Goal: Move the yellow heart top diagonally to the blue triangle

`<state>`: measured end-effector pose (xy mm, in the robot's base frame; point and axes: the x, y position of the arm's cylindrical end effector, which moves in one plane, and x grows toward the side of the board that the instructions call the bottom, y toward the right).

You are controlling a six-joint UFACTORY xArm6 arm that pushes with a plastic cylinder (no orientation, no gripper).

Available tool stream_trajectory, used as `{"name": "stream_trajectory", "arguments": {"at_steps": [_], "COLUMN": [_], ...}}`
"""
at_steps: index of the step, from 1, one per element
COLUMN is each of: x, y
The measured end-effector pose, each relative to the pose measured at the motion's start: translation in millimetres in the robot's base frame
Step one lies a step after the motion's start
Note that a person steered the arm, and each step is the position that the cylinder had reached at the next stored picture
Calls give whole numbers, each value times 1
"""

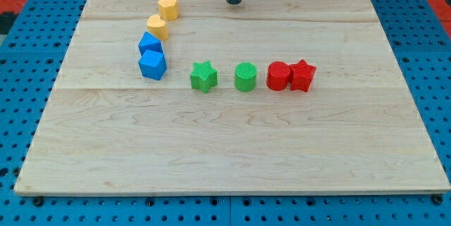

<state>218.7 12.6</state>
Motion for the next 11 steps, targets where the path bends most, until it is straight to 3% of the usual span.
{"name": "stream_trajectory", "arguments": {"at_steps": [4,5,7,9,10,11], "x": [34,78,88,134,119,92], "y": [-3,-21,-152,-207,-224,-200]}}
